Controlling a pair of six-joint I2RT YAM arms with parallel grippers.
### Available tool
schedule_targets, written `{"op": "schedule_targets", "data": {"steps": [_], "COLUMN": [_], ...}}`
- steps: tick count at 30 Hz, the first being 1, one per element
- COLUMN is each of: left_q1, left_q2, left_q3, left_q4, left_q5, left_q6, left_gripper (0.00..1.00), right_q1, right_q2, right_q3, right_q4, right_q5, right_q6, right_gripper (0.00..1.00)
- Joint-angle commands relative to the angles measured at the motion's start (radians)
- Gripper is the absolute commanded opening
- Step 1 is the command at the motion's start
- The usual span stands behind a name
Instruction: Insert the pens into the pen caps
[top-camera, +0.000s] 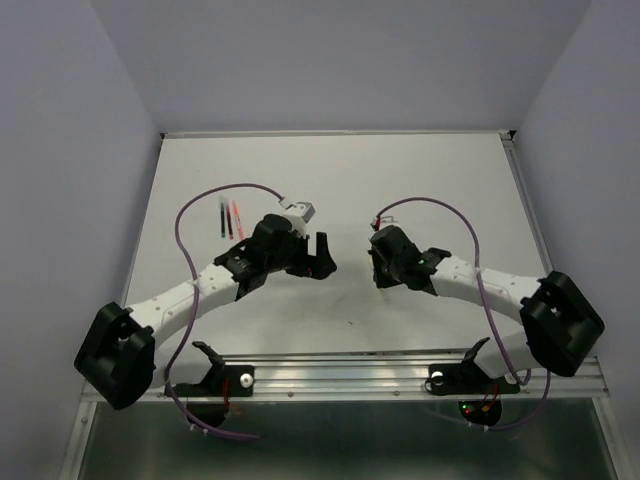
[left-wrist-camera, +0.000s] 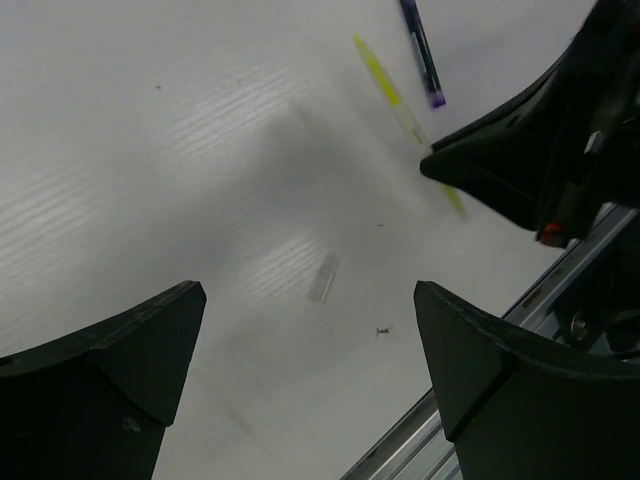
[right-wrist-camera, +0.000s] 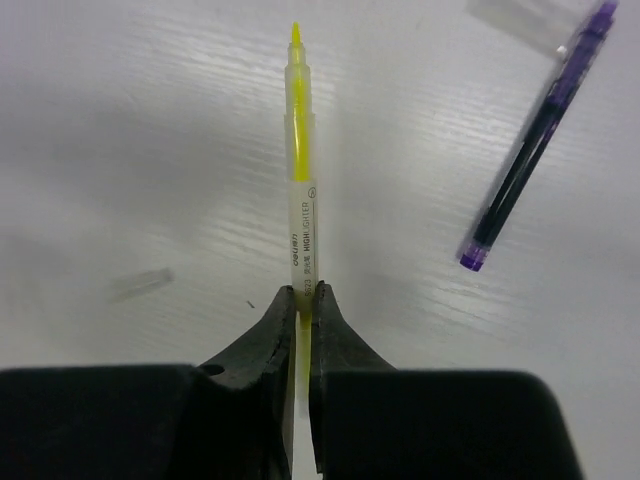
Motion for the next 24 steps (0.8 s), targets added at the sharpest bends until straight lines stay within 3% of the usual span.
{"op": "schedule_targets", "data": {"steps": [1,4,9,14,24], "left_q1": [-0.106,-0.154,-0.206,-0.249,-0.359], "left_q2": [0.089,0.165,0.249,0.324,0.472], "left_q3": [0.041,0.061,0.090,0.156,0.254], "left_q4": [0.027,0.028,0.047,-0.002,-0.125], "left_q5": [-0.040,-0.096,-0.080,-0.093,-0.267], "left_q6": [0.104,0.147,0.235,0.278,0.301], "left_gripper": [0.99,0.99,0.98,0.86,0.67], "right_q1": [0.008,-0.015,-0.083,-0.118,-0.161], "right_q2": [-0.175,-0.234,-0.277,-0.313,-0.350], "right_q3": [0.053,0.079,0.084,0.067,0.055], "right_q4": [0.028,-0.005,-0.036,-0.050,-0.059], "right_q5": [0.069,0.145,0.145,0.157,0.157], "right_q6": [0.027,0.028,0.035,0.039,0.002], "right_gripper": [0.01,0.01,0.01,0.01,0.01]}}
